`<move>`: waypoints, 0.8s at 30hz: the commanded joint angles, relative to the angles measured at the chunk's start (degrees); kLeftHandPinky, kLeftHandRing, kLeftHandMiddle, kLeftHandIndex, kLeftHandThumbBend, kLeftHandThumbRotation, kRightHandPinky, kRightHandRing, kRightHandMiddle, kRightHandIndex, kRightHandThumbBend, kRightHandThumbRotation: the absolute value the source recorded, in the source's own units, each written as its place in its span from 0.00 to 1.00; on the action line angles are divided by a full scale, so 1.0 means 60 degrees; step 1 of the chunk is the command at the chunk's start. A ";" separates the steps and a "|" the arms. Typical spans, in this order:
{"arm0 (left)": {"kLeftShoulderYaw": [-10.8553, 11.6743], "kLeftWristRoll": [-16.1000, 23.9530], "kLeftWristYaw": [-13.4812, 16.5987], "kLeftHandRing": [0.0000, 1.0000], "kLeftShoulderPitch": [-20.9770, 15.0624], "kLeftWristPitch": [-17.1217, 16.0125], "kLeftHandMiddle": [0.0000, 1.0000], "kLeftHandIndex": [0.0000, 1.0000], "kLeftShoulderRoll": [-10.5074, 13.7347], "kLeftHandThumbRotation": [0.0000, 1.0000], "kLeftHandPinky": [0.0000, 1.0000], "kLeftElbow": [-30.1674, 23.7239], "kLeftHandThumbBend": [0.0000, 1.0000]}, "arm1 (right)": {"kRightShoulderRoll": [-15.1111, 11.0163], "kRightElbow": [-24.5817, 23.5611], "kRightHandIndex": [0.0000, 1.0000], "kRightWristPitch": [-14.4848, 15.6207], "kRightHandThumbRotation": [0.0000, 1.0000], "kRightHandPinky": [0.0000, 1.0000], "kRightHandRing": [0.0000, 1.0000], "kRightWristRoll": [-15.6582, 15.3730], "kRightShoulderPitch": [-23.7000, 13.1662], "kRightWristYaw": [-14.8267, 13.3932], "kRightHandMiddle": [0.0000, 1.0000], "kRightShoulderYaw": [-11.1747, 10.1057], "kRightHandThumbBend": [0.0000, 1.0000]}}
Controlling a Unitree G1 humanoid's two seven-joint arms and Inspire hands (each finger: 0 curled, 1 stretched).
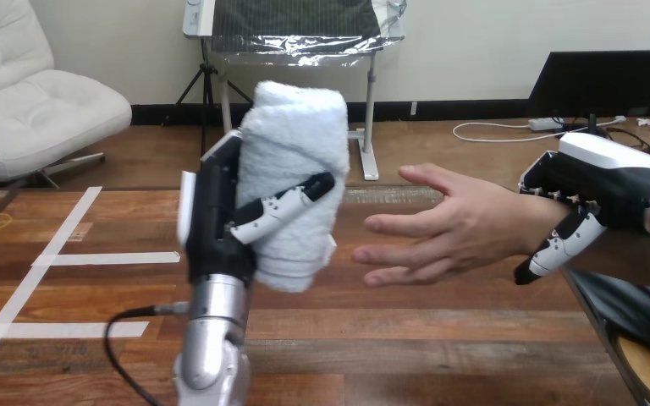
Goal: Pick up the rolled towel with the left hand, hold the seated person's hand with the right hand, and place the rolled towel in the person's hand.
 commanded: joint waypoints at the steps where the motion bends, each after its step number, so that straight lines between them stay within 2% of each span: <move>1: 0.0110 -0.0259 -0.0076 0.33 -0.1752 -0.0844 0.40 0.43 -0.1013 0.00 0.28 0.0903 0.59 | 0.0293 -0.0286 0.40 0.0399 0.14 0.22 0.29 -0.0068 -0.0569 -0.0008 0.37 0.0040 0.92; 7: 0.0192 -0.0475 -0.0247 0.33 -0.2144 -0.1195 0.40 0.43 -0.1265 0.00 0.28 0.1598 0.59 | 0.0357 -0.0462 0.40 0.0532 0.14 0.24 0.31 -0.0081 -0.0606 0.0073 0.38 0.0094 0.92; 16: 0.0241 -0.0843 -0.0445 0.33 -0.2537 -0.1331 0.40 0.43 -0.1678 0.00 0.29 0.2222 0.61 | 0.0451 -0.0602 0.41 0.0592 0.11 0.25 0.32 -0.0132 -0.0625 0.0101 0.39 0.0138 0.92; 19: 0.0175 -0.0725 -0.0246 0.33 -0.2607 -0.1284 0.40 0.43 -0.1771 0.00 0.29 0.2330 0.62 | 0.0514 -0.0582 0.41 0.0627 0.11 0.23 0.30 -0.0056 -0.0640 0.0140 0.38 0.0098 0.92; 24: 0.0188 -0.0907 -0.0392 0.33 -0.2742 -0.1324 0.40 0.43 -0.1977 0.00 0.29 0.2518 0.63 | 0.0572 -0.0581 0.40 0.0649 0.10 0.22 0.29 -0.0083 -0.0664 0.0153 0.37 0.0105 0.92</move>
